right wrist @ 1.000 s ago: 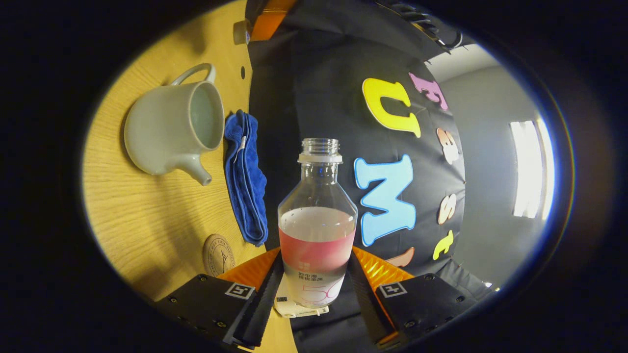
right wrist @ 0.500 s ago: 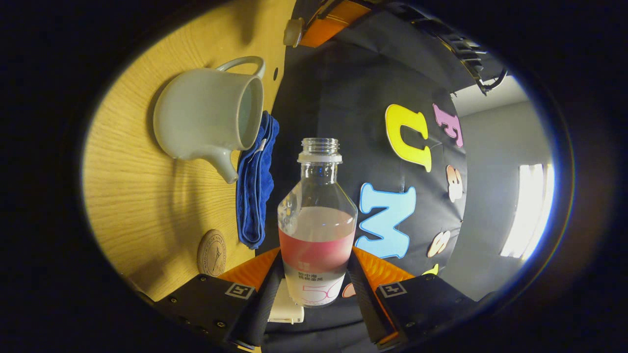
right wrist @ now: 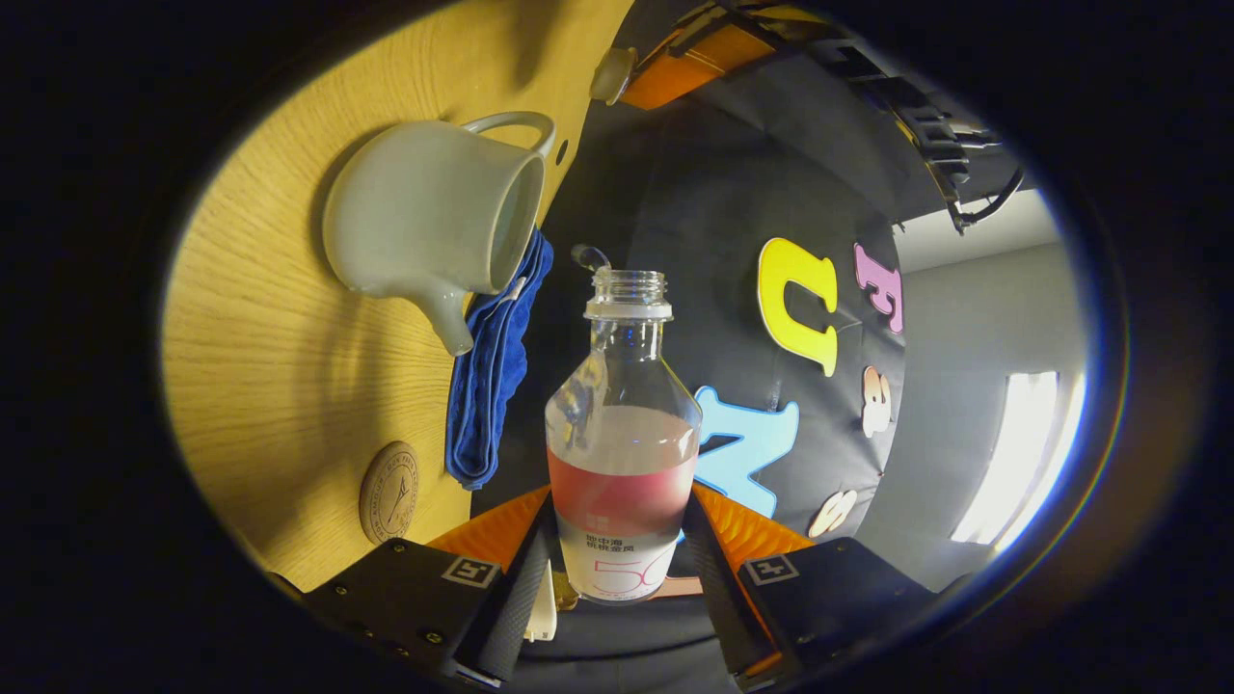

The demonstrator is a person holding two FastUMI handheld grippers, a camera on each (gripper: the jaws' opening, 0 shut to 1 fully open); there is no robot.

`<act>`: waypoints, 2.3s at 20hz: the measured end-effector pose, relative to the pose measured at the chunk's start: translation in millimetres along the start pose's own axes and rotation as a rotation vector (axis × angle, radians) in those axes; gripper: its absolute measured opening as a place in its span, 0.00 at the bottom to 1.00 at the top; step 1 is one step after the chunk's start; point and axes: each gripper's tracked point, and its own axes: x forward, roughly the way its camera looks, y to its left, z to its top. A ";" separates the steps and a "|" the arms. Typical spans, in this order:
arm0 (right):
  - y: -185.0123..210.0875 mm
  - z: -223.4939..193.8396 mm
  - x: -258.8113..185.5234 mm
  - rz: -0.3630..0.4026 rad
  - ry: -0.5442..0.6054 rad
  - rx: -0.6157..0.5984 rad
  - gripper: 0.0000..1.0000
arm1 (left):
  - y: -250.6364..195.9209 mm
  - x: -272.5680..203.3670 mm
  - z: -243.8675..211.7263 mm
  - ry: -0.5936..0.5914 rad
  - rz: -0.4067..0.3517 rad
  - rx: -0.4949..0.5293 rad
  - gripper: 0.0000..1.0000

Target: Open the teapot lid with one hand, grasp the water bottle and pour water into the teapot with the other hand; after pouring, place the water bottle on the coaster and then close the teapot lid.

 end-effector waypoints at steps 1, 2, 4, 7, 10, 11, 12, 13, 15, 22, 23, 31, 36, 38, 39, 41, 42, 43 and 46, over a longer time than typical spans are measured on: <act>-0.6 0.6 -0.6 -0.001 -0.001 -0.003 0.77 | 0.1 0.6 -0.3 0.001 0.000 0.000 0.11; -0.7 0.9 -0.4 -0.002 -0.003 -0.007 0.77 | 0.7 0.6 0.1 0.002 0.000 0.000 0.11; -1.4 0.9 0.5 -0.005 -0.008 -0.019 0.77 | -0.1 0.6 -1.6 0.005 -0.001 0.001 0.11; -2.1 0.7 1.3 -0.008 -0.012 -0.032 0.77 | -0.3 1.1 -1.6 0.008 -0.002 0.002 0.11; -3.9 0.0 2.3 -0.018 -0.011 -0.046 0.77 | -0.8 0.5 -2.4 0.009 -0.002 0.003 0.11; -4.2 0.3 2.1 -0.020 -0.012 -0.049 0.77 | -0.4 1.0 -2.1 0.009 -0.002 0.003 0.11; -4.9 -0.4 2.6 -0.024 -0.012 -0.053 0.77 | -0.7 0.4 -2.5 0.010 -0.002 0.002 0.11; -6.0 -0.4 2.7 -0.027 -0.011 -0.058 0.77 | -0.9 0.8 -2.7 0.010 -0.003 0.002 0.11; -6.4 0.0 3.1 -0.029 -0.014 -0.067 0.77 | -0.6 0.0 -2.3 0.011 -0.003 0.003 0.11; -10.3 -0.1 5.9 -0.040 -0.025 -0.105 0.77 | -0.1 0.0 -3.0 0.012 -0.002 0.005 0.11; -10.6 0.3 6.0 -0.044 -0.026 -0.109 0.77 | -0.2 0.4 -4.4 0.013 -0.002 0.006 0.11; -17.0 1.2 7.4 -0.069 -0.038 -0.157 0.77 | 0.0 0.6 -2.7 0.009 0.001 0.005 0.11; -17.8 1.3 8.1 -0.068 -0.052 -0.174 0.77 | -0.2 0.5 -3.7 0.012 -0.002 0.007 0.11; -17.7 1.9 9.4 -0.070 -0.057 -0.177 0.77 | -0.8 1.7 -3.1 0.013 -0.002 0.007 0.11; -18.8 1.8 8.9 -0.074 -0.058 -0.182 0.77 | -0.3 1.2 -3.4 0.013 -0.003 0.008 0.11; -19.0 2.4 8.8 -0.075 -0.060 -0.189 0.77 | -0.7 0.4 -2.7 0.014 -0.003 0.009 0.11; -19.8 1.9 9.9 -0.077 -0.063 -0.196 0.77 | -0.6 0.0 -1.8 0.013 -0.004 0.009 0.11; -21.5 2.2 10.9 -0.079 -0.066 -0.205 0.77 | -1.0 0.2 -2.5 0.012 -0.005 0.010 0.11; -19.9 3.6 11.2 -0.076 -0.075 -0.223 0.77 | -1.6 -0.1 -2.6 0.015 -0.009 0.011 0.11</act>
